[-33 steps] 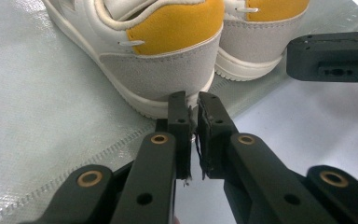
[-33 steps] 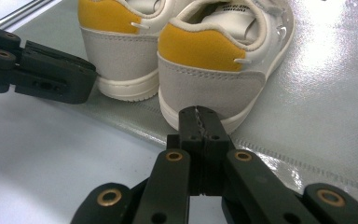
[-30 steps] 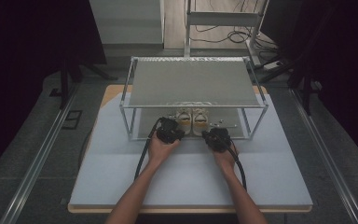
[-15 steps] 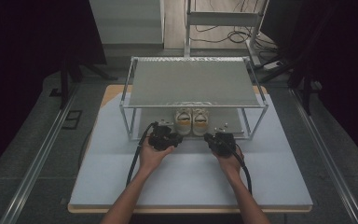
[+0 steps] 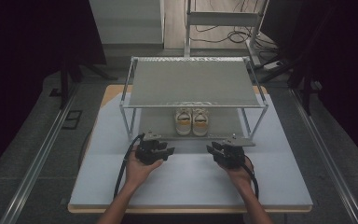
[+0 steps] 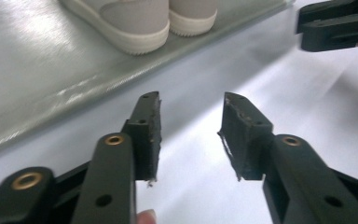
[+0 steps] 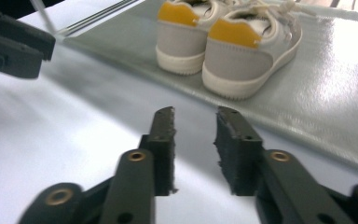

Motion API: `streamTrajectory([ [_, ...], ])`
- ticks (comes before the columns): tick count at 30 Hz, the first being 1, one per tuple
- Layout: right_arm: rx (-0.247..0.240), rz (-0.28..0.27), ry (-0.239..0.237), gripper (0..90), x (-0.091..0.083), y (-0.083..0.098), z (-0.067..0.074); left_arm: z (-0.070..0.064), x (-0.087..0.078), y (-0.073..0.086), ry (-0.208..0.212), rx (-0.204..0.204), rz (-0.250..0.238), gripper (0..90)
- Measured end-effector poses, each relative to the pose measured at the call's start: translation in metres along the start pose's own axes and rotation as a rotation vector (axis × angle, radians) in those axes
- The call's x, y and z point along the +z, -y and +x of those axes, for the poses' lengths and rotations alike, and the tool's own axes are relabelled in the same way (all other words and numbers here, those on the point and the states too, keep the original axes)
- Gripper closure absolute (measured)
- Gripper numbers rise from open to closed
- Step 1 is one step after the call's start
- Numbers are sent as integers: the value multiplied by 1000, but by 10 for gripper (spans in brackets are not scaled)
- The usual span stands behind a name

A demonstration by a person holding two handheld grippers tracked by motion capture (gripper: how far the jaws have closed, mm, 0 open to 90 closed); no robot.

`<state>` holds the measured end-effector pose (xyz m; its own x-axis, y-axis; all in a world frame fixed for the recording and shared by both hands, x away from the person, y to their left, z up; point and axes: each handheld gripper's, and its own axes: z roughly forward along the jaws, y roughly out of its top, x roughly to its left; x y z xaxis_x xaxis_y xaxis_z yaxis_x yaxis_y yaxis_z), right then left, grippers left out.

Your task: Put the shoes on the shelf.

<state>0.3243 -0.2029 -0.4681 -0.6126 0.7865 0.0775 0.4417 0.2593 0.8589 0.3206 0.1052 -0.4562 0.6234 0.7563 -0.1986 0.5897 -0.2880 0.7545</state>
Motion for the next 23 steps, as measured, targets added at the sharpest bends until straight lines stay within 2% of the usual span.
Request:
streamTrajectory([
  [3, 4, -4, -3, 589, -16, 11, -4, 1, -14, 15, -30, 3, -8, 516],
  [5, 12, 0, 5, 558, -24, 17, -6, 4, -21, 25, -35, -3, -5, 493],
  [6, 12, 0, 5, 558, -24, 17, -6, 4, -21, 25, -35, -3, -5, 479],
  [7, 14, 7, 5, 531, -32, 25, -9, 7, -28, 35, -47, -11, -2, 472],
  [10, 20, 19, 9, 507, -38, 31, -11, 11, -34, 42, -62, -20, -5, 450],
  [12, 40, 27, 19, 488, -45, 42, -16, 19, -40, 52, -92, -38, -1, 431],
  [15, 62, 32, 26, 476, -47, 46, -21, 26, -42, 57, -103, -68, -4, 412],
  [19, 69, 27, 31, 449, -47, 46, -21, 26, -39, 59, -126, -55, 12, 363],
  [23, 65, 48, 61, 285, -43, 46, -18, 29, -35, 64, -186, -44, 29, 313],
])
